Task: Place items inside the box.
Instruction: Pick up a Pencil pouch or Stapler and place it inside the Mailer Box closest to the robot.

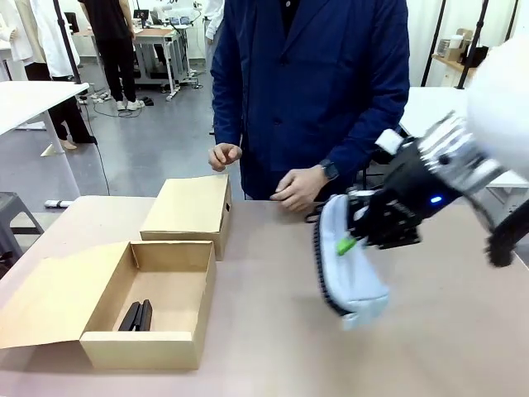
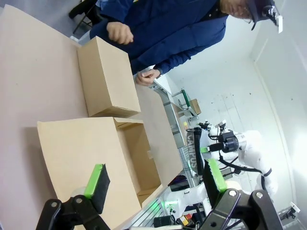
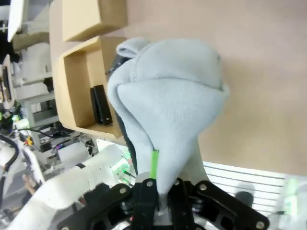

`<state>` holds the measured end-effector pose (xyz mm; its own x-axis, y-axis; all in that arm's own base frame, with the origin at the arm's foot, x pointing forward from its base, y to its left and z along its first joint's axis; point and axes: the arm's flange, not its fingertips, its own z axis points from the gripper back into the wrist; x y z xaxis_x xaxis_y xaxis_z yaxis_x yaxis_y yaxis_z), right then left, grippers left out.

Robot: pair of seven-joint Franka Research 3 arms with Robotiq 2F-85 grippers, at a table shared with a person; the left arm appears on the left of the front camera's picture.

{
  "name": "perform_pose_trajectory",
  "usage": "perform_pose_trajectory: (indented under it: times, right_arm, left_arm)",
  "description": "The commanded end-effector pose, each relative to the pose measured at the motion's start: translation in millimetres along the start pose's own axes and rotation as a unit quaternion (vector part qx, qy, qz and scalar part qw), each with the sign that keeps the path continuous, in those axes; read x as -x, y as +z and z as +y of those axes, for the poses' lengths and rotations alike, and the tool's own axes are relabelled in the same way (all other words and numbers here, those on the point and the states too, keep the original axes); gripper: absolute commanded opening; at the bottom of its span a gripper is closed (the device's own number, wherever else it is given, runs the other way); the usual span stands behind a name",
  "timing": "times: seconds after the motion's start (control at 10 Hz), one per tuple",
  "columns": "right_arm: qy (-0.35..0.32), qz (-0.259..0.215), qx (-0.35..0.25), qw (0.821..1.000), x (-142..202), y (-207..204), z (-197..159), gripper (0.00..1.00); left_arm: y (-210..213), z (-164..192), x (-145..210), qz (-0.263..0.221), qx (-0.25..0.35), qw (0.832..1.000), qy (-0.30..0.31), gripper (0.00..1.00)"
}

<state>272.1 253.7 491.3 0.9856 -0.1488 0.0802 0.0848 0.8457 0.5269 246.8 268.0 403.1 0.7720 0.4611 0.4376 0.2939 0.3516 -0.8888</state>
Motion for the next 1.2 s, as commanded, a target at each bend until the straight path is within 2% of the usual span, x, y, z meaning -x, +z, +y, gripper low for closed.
perform_pose_trajectory:
  times: [0.0,0.1,0.3,0.4,0.5,0.7,0.8,0.9,1.0,1.1]
  right_arm:
    - [-0.089,-0.018,0.001,0.996,-1.3,-34.1,74.6,0.04]
    - [-0.122,-0.025,-0.012,0.992,0.5,-44.6,102.0,0.04]
    - [-0.179,0.006,-0.041,0.983,12.3,-66.1,151.1,0.04]
    - [-0.183,0.052,-0.058,0.98,16.8,-71.0,158.2,0.04]
    - [-0.148,0.01,-0.029,0.988,23.8,-56.1,129.1,0.04]
    - [-0.148,0.01,-0.029,0.988,23.8,-56.1,129.1,0.04]
    - [-0.163,0.031,-0.032,0.986,18.3,-65.4,144.2,0.04]
    - [-0.107,0.01,-0.002,0.994,31.3,-66.6,145.6,0.04]
    - [-0.063,0.011,0.001,0.998,26.2,-83.8,163.8,0.04]
    - [-0.011,0.044,-0.003,0.999,16.7,-101.9,182.6,0.04]
  left_arm:
    - [-0.3,-0.7,-0.9,-0.009,0.011,1.0,-0.012,1.0]
    - [-0.3,-0.7,-0.9,-0.009,0.011,1.0,-0.012,1.0]
    - [-0.3,-0.7,-0.9,-0.009,0.011,1.0,-0.012,1.0]
    - [-0.3,-0.7,-0.9,-0.009,0.011,1.0,-0.012,1.0]
    - [-0.3,-0.7,-0.9,-0.009,0.011,1.0,-0.012,1.0]
    - [-0.3,-0.7,-0.9,-0.009,0.011,1.0,-0.012,1.0]
    - [-0.3,-0.7,-0.9,-0.009,0.011,1.0,-0.012,1.0]
    - [-0.3,-0.7,-0.9,-0.009,0.011,1.0,-0.012,1.0]
    - [-0.3,-0.7,-0.9,-0.009,0.011,1.0,-0.012,1.0]
    - [-0.3,-0.7,-0.9,-0.009,0.011,1.0,-0.012,1.0]
